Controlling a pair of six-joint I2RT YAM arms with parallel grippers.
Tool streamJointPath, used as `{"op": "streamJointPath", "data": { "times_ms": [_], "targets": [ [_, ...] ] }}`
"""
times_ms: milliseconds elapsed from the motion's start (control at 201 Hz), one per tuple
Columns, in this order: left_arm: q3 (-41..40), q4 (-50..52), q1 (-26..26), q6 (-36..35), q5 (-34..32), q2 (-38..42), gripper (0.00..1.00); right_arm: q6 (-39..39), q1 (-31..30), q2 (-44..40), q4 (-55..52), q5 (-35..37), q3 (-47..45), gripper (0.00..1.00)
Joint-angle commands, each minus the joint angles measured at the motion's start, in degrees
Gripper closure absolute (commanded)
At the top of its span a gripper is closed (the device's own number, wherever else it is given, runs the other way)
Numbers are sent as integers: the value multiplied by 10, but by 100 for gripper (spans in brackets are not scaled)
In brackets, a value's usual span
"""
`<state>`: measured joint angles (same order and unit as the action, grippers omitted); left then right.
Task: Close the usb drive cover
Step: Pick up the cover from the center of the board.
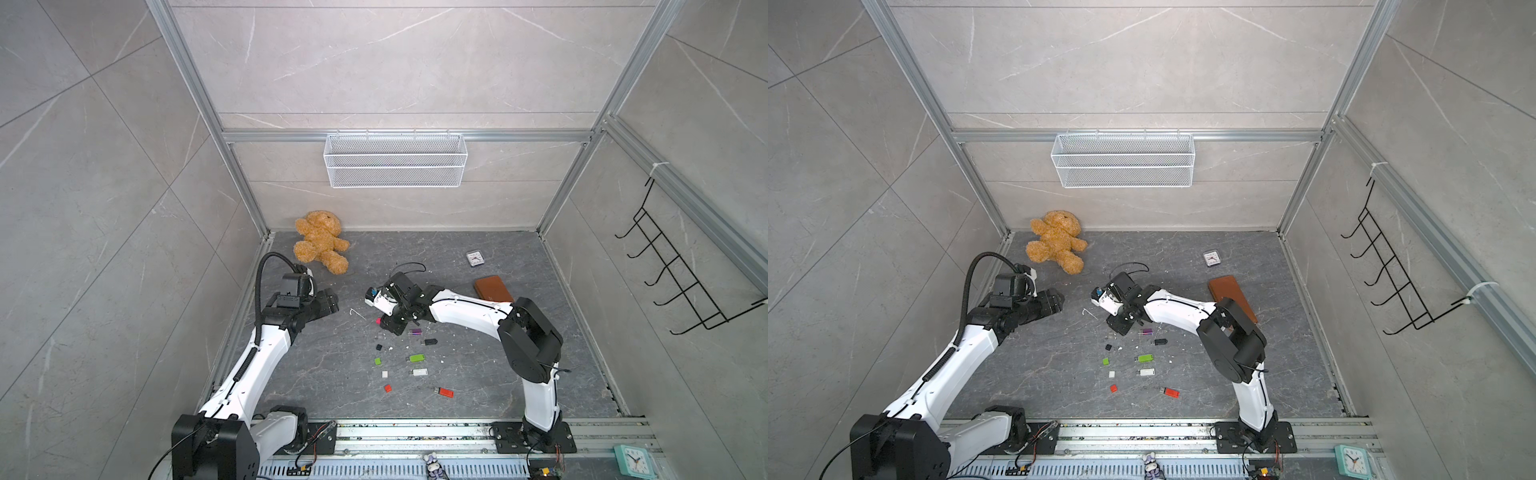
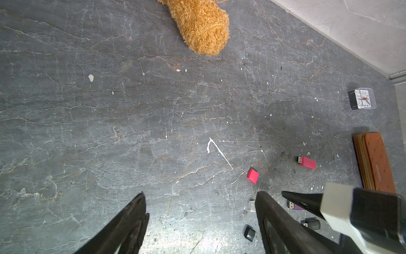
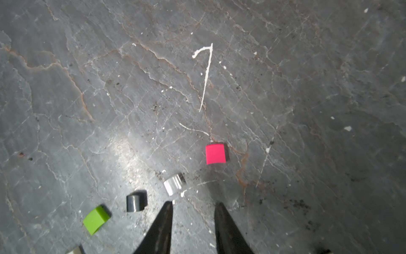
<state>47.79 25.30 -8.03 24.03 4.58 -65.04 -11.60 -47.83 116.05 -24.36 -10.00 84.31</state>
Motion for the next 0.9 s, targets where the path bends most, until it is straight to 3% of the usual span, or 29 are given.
{"op": "streamJointPath", "data": {
  "times_ms": [0,429,898],
  "targets": [
    [18,-1,4,-10,-8,-11,20,15,-3,33,-59,7,43,65],
    [28,6,4,-38,-19,-32,20,16,-4,111,-110,24,133,66],
    [42,9,4,-39,-15,-49,20,4,-4,138,-128,38,151,65]
  ]
}}
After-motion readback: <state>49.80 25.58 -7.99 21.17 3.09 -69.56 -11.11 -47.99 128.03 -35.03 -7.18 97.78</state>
